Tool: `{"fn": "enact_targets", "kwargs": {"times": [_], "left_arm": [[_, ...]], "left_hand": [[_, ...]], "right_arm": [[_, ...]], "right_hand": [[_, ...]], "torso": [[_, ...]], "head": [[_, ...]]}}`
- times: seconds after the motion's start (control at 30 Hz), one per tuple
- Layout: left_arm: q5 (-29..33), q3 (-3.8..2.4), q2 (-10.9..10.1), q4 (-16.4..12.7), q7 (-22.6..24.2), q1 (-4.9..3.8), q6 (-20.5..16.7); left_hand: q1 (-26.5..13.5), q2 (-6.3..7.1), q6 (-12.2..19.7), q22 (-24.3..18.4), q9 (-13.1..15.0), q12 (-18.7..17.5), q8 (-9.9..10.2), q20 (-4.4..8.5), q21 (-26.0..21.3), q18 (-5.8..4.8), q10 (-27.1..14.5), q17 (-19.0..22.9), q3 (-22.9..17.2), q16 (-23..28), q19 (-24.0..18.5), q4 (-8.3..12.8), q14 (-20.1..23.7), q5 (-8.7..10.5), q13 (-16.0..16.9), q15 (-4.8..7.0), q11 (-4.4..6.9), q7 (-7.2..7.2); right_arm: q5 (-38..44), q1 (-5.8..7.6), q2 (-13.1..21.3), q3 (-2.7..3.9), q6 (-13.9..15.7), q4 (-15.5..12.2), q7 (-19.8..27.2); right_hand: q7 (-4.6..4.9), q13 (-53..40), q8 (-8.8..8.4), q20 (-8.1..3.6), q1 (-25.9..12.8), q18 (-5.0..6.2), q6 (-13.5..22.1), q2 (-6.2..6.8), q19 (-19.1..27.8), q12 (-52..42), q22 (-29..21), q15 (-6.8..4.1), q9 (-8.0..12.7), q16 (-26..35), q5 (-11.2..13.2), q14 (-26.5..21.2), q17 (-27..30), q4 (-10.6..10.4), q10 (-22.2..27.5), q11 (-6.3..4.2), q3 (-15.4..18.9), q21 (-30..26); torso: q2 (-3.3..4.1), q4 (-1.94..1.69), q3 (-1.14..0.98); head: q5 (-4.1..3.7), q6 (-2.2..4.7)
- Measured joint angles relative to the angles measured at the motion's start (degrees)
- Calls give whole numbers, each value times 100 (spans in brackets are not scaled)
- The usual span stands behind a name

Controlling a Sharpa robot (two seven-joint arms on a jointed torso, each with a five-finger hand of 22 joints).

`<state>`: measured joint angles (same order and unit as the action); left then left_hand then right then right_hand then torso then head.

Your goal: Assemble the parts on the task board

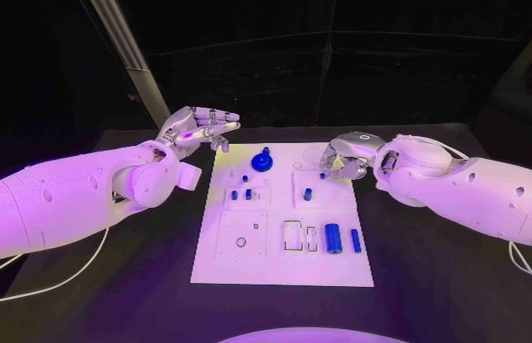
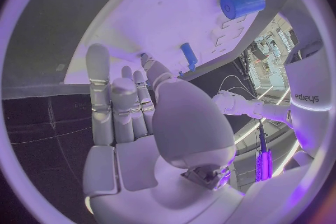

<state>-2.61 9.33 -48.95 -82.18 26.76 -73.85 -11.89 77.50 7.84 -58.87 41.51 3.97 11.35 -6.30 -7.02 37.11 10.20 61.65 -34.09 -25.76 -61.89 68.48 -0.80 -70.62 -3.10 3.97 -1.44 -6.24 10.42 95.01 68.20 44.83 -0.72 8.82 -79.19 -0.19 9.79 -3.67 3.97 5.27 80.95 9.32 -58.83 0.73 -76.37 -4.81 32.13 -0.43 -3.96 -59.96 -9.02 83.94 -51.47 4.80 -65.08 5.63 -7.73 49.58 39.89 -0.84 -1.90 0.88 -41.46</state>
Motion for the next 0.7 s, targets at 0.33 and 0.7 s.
{"fn": "enact_targets", "kwargs": {"times": [0.33,0.7], "left_arm": [[242,0,-27,-39,64,1,68],[312,1,-27,-17,64,1,75]], "left_hand": [[0,0,0,-11,0,23,0,1,-25,-1,0,48,16,32,-1,16,32,0,-1,9,0,0],[0,0,1,-22,1,23,0,1,-46,-2,20,75,16,53,-1,16,52,0,-1,12,20,0]], "right_arm": [[137,-29,-60,0,-31,-37,-14],[171,-38,-93,0,-184,-46,-20]], "right_hand": [[-10,-1,0,35,-103,1,-10,16,82,0,713,0,-4,-496,14,0,-447,44,-4,-3,-355,644],[-78,-1,0,13,-103,-90,-191,16,60,-51,1315,0,-22,-844,160,0,-748,127,-186,-76,-830,1166]], "torso": [[3,0,-4],[2,3,-5]], "head": [[22,-37],[39,-66]]}}
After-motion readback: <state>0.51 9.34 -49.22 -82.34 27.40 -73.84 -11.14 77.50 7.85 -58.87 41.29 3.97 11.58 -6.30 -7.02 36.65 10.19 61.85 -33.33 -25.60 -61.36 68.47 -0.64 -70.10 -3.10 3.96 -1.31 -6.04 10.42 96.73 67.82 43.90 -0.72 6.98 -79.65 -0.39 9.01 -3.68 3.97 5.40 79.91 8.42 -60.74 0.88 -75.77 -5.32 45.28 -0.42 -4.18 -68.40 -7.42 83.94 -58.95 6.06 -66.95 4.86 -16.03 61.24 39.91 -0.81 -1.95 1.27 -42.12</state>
